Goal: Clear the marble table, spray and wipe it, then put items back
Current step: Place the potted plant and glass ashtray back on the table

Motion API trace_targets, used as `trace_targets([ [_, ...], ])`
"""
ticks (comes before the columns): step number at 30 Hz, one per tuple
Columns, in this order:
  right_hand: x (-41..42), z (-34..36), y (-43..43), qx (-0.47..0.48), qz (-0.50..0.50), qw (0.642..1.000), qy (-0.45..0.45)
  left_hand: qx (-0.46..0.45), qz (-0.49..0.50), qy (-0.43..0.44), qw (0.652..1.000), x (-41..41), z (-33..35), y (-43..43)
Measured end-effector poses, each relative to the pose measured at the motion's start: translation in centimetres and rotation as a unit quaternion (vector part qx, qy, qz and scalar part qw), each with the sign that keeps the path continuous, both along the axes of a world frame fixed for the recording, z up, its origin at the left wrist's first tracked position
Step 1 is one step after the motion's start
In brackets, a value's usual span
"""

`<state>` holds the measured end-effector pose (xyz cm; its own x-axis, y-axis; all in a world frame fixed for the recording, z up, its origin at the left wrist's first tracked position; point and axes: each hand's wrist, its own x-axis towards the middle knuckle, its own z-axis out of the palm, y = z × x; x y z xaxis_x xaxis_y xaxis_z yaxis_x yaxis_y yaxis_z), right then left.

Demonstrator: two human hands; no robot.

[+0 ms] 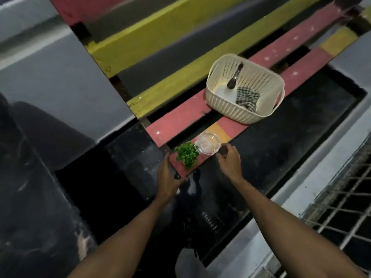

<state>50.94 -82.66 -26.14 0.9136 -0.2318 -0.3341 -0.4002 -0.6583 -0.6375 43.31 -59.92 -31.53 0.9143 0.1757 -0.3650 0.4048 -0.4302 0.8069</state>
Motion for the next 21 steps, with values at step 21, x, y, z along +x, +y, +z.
trace_targets([
  [21, 4.9, -7.2, 0.4, -0.021, -0.050, 0.998, -0.015, -0.013, 0.101, -0.066, 0.993, 3.5, -3.3, -4.4],
])
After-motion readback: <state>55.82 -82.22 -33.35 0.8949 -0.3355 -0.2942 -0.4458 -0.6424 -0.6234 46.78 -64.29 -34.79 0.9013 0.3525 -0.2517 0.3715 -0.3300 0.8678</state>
